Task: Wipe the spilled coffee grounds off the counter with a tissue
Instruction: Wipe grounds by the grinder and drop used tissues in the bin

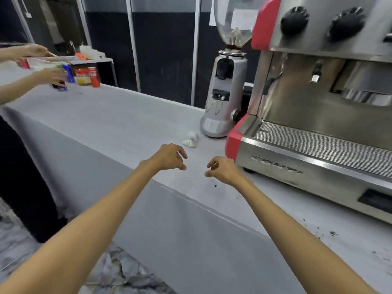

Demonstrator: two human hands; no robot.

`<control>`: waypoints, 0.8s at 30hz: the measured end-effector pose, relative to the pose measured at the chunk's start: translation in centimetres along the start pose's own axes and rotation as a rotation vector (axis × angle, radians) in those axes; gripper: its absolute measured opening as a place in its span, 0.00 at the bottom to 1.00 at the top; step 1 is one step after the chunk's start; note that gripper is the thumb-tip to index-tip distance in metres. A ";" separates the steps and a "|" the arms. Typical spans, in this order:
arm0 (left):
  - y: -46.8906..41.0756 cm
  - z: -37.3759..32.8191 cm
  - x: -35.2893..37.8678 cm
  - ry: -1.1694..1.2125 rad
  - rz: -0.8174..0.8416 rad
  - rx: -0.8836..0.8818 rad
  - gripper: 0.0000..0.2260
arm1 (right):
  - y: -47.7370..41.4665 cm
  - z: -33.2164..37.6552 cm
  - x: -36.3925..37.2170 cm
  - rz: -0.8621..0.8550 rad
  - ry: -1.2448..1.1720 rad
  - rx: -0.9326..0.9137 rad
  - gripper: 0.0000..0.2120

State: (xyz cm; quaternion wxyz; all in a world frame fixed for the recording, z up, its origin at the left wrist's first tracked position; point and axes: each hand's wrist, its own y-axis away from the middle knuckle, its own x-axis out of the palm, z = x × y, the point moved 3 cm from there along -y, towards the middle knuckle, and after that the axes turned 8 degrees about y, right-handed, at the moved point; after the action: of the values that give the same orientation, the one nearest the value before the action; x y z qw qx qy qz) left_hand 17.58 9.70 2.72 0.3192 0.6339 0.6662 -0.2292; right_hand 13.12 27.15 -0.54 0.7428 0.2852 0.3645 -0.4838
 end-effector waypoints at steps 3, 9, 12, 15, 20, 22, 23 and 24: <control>-4.7 1.1 -1.5 -0.004 0.013 0.001 0.15 | -4.8 0.9 1.1 0.006 0.022 0.008 0.17; -13.0 2.5 -3.7 0.000 0.003 0.068 0.15 | -12.5 2.0 1.7 -0.059 0.029 0.063 0.19; -16.4 3.2 -4.1 0.036 -0.017 0.132 0.14 | -15.1 2.2 2.3 -0.073 0.031 0.076 0.20; -20.4 3.6 -4.2 0.009 0.020 0.194 0.16 | -17.4 2.5 2.9 -0.095 0.024 0.109 0.20; -25.8 3.0 -3.1 -0.074 0.203 0.361 0.19 | -19.7 2.2 3.8 -0.161 0.005 0.258 0.21; -27.0 2.8 -2.3 -0.115 0.310 0.434 0.19 | -20.3 2.0 4.3 -0.169 0.023 0.305 0.21; -27.5 2.8 -1.9 -0.143 0.360 0.465 0.19 | -20.5 2.0 4.4 -0.177 0.026 0.325 0.20; -27.9 2.8 -1.4 -0.176 0.411 0.493 0.19 | -20.7 2.0 4.6 -0.189 0.028 0.349 0.20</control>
State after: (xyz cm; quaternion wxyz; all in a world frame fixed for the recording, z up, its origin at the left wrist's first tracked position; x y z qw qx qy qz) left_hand -9.73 4.18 -1.02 0.2522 0.7908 0.4189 -0.3683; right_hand -4.27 15.61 -4.60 0.6282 0.3810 0.3104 -0.6033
